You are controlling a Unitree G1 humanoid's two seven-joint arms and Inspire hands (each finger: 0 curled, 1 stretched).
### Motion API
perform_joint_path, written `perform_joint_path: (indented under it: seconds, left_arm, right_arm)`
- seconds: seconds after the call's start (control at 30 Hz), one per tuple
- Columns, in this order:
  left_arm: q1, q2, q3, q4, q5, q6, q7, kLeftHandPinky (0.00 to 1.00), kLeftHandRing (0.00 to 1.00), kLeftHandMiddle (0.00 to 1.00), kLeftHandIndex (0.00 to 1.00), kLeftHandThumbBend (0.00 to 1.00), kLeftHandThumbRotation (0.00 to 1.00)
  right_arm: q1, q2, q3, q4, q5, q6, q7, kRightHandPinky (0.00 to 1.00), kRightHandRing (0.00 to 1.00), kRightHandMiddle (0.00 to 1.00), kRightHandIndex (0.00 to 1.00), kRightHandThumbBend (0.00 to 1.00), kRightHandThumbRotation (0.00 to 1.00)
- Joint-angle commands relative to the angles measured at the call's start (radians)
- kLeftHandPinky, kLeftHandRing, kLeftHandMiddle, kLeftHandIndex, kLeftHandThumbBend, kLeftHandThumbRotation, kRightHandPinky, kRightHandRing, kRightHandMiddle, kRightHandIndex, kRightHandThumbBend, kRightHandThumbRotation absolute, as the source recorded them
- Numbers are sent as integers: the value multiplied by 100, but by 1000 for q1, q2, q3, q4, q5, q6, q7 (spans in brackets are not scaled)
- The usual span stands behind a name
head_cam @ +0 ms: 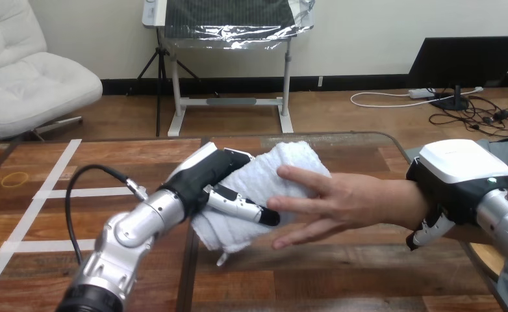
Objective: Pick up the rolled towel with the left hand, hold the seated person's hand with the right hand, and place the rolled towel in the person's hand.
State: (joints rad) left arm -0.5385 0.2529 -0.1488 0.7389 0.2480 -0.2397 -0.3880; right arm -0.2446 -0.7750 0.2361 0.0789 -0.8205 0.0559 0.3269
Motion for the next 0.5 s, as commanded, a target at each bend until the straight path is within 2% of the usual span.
perform_joint_path:
  seconds: [0.0,0.47]
  left_arm:
    - [-111,28,-19,-62,14,-15,-16,33,37,42,49,65,0]
    - [-132,43,-28,-85,21,-5,-44,33,37,42,49,65,0]
  right_arm:
    - [-109,-29,-75,-104,11,-7,-17,11,18,26,32,69,0]
    - [-127,-35,-75,-126,-2,-15,-21,11,18,27,32,70,0]
